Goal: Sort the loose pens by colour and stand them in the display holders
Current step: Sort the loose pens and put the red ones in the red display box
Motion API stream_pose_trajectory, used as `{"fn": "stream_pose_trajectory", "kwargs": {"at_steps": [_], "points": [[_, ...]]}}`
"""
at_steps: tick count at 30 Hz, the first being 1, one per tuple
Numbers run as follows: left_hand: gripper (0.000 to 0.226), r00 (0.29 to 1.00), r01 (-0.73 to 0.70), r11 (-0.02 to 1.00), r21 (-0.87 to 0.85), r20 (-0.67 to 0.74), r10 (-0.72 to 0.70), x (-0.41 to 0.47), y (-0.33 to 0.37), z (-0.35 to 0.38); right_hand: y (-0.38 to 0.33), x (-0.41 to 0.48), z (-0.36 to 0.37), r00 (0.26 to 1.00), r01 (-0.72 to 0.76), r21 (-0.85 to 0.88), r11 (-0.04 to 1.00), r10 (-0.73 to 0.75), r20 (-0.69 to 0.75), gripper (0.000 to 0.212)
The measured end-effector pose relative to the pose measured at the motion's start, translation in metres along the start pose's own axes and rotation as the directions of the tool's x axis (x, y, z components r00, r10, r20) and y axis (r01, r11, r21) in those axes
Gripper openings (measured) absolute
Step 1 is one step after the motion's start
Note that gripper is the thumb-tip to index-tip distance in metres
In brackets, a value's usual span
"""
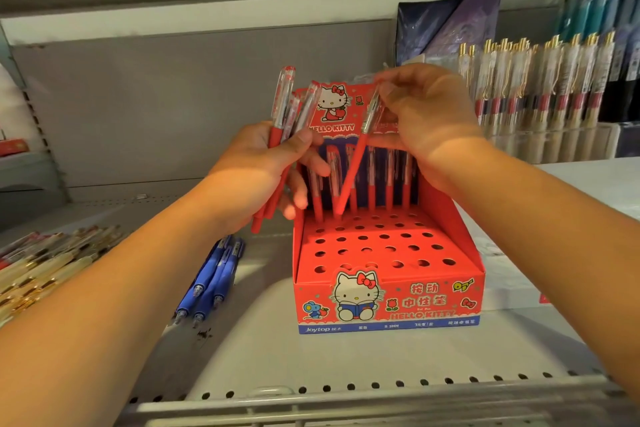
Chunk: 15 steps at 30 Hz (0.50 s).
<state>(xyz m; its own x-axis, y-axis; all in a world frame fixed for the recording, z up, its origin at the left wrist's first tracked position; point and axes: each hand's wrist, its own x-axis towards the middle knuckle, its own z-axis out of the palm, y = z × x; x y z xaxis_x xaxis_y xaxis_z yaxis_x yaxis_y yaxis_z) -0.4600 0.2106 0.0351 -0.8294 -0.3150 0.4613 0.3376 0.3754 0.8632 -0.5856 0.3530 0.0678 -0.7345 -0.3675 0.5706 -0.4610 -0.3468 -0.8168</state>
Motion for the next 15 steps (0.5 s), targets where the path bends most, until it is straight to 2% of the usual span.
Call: {"fn": "stream_pose_trajectory", "kwargs": {"at_steps": [2, 4, 15], "points": [[0.019, 1.0, -0.016, 1.0, 0.022, -0.003, 0.016, 0.0, -0.001, 0.0, 0.005, 0.003, 0.0, 0.992, 0.123, -0.215, 0.969, -0.124, 0.009, 0.022], [0.019, 1.0, -0.015, 1.0, 0.01, 0.005, 0.015, 0.0, -0.002, 0.0, 0.01, 0.003, 0.001, 0.97, 0.24, -0.395, 0.887, -0.234, 0.063, 0.03], [0.021, 0.995, 0.057, 0.99, -0.129, 0.086, -0.046, 0.0, -0.001, -0.004, 0.022, 0.005, 0.005, 0.975, 0.219, -0.381, 0.898, -0.183, 0.128, 0.034]]}}
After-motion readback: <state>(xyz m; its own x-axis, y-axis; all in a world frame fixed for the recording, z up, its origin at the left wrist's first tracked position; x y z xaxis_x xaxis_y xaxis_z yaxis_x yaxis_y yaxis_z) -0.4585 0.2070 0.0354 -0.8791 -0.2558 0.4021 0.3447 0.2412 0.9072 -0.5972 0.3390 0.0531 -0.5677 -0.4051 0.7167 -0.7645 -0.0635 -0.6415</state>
